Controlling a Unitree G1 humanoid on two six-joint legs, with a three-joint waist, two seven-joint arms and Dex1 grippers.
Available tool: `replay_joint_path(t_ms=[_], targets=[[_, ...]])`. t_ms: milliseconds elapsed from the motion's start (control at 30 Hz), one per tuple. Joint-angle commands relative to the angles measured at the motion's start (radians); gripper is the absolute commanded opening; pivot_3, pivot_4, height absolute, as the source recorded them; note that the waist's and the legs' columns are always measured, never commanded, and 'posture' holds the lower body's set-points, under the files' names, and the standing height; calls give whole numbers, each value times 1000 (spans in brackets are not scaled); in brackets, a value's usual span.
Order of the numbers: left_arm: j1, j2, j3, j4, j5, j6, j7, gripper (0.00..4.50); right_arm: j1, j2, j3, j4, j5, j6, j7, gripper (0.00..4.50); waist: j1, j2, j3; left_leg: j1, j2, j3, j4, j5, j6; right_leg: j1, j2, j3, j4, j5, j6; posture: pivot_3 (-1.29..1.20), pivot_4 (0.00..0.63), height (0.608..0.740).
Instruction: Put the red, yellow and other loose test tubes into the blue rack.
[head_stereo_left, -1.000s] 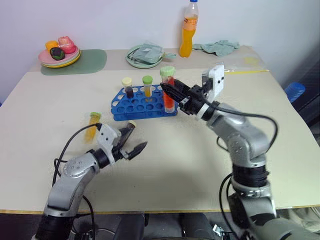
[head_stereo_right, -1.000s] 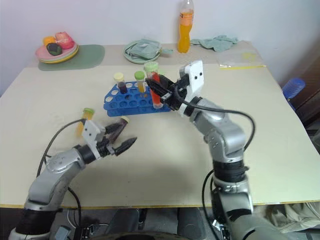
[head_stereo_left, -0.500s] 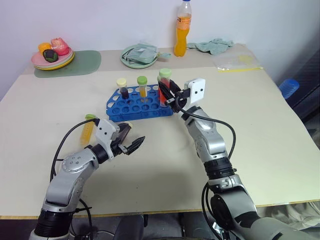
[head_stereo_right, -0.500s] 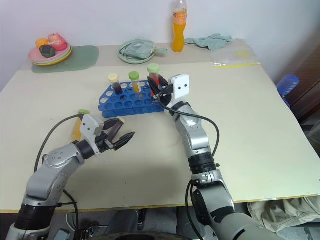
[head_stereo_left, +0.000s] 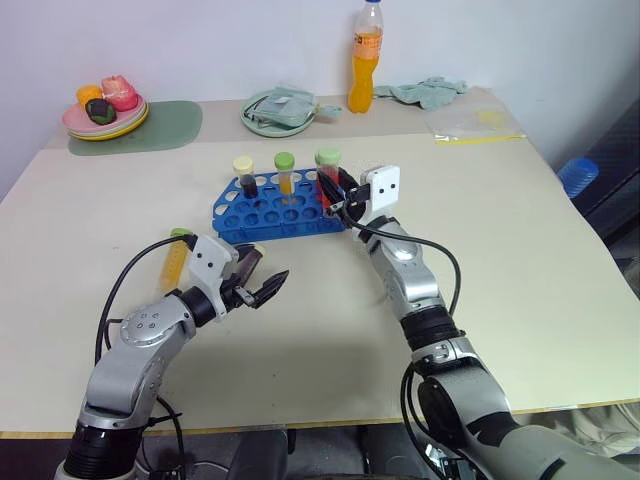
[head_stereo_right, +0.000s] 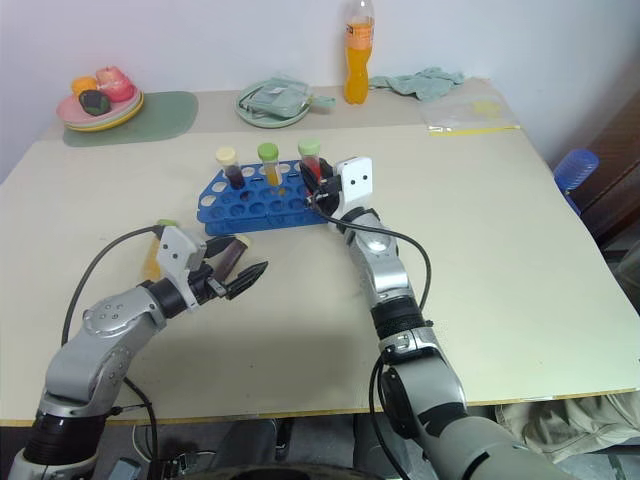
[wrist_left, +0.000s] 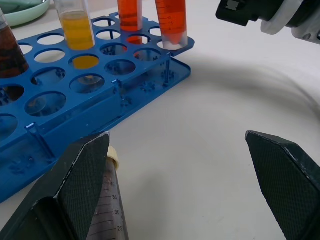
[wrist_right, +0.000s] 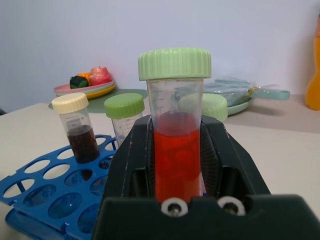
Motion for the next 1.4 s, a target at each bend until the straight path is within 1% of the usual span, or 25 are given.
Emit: replay_joint_path(t_ms=[33, 233, 400, 567, 700, 733, 800, 833, 867, 967, 1067, 1133, 1200, 1267, 1400], targets=[[-13, -2, 6, -43, -18, 4, 2, 4500, -44, 9, -11, 35, -16, -46, -23, 826, 0, 0, 0, 0, 0, 0, 0, 0, 0, 0, 0, 0, 0, 0, 0, 0, 150, 740], [-37, -14, -4, -48, -16, 24, 8, 4500, -70, 17, -16, 120, -33, -120, -50, 826, 0, 0, 0, 0, 0, 0, 0, 0, -1, 0, 0, 0, 0, 0, 0, 0, 150, 740], [-48, -17, -3, -57, -18, 41, 14, 4500, -59, 32, -14, 131, -19, -165, -29, 826, -1, 0, 0, 0, 0, 0, 0, 1, -1, 0, 0, 0, 0, 0, 0, 0, 150, 740], [-58, -26, -10, -92, -21, 80, 42, 4500, -15, 37, -4, 120, -11, -190, 15, 826, -1, 0, 0, 0, 0, 0, 0, 1, -1, 0, 0, 0, 0, 0, 0, 0, 150, 740], [-64, -22, -2, -107, -32, 105, 54, 4500, 6, 49, -13, 71, 21, -199, 43, 2804, -2, 0, 0, 0, 0, 0, -1, 1, -1, 0, 0, 0, 0, 0, 0, 0, 150, 740], [-64, -21, 1, -109, -35, 110, 57, 4500, 10, 50, -14, 55, 23, -202, 44, 3237, -2, 0, 0, 0, 0, 0, -1, 1, -1, 0, 0, 0, 0, 0, 0, 0, 150, 740], [-68, -20, 11, -112, -39, 121, 67, 4500, 20, 47, -14, 19, 13, -206, 28, 4309, -2, 0, 0, 0, 0, 0, -1, 1, -1, 0, 0, 0, 0, 0, 0, 0, 150, 740], [-72, -20, 17, -113, -42, 127, 72, 4500, 24, 44, -17, -3, 15, -195, 23, 4411, -1, 0, 0, 0, 0, 0, -1, 1, -1, 0, 0, 0, 0, 0, 0, 0, 150, 740], [-77, -17, 23, -114, -43, 134, 78, 4500, 29, 40, -20, -30, 18, -183, 19, 4411, 0, 0, 0, 0, 0, 0, -1, 1, -1, 0, 0, 0, 0, 0, 0, 0, 150, 740], [-108, 2, 55, -135, -57, 196, 113, 4500, 66, -1, -39, -202, 64, -88, 26, 4411, 3, 0, 0, 0, 0, 0, -1, 1, -1, 0, 0, 0, 0, 0, 0, 0, 150, 740], [-163, 22, 79, -168, -81, 299, 152, 4500, 121, -68, -49, -367, 120, 54, 59, 4411, 5, 0, 0, 0, 0, -1, 0, 1, -1, 0, 0, 0, 0, 0, 0, 0, 150, 740], [-192, 29, 97, -181, -100, 355, 172, 4500, 149, -109, -48, -443, 146, 133, 80, 4411, 4, 0, 0, 0, 0, -1, 0, 0, 0, 1, 0, 0, 0, 0, 0, 0, 150, 740], [-229, 64, 132, -178, -107, 425, 193, 4500, 189, -187, -39, -528, 170, 230, 131, 4411, 2, 0, 0, 0, 0, -1, 0, -1, 2, 1, 0, 0, 0, 0, 0, 0, 150, 740], [-250, 90, 156, -162, -110, 477, 205, 4500, 212, -235, -32, -580, 180, 287, 160, 4411, -2, 0, 0, 0, 0, -1, -1, -2, 3, 0, 1, 0, 0, 0, 0, 0, 150, 740], [-309, 229, 196, -26, -80, 646, 219, 4500, 279, -384, 2, -715, 201, 405, 280, 4411, 0, 0, 0, 1, 1, 0, -1, -2, 3, 0, 2, 0, 1, 0, 0, 0, 150, 740]])
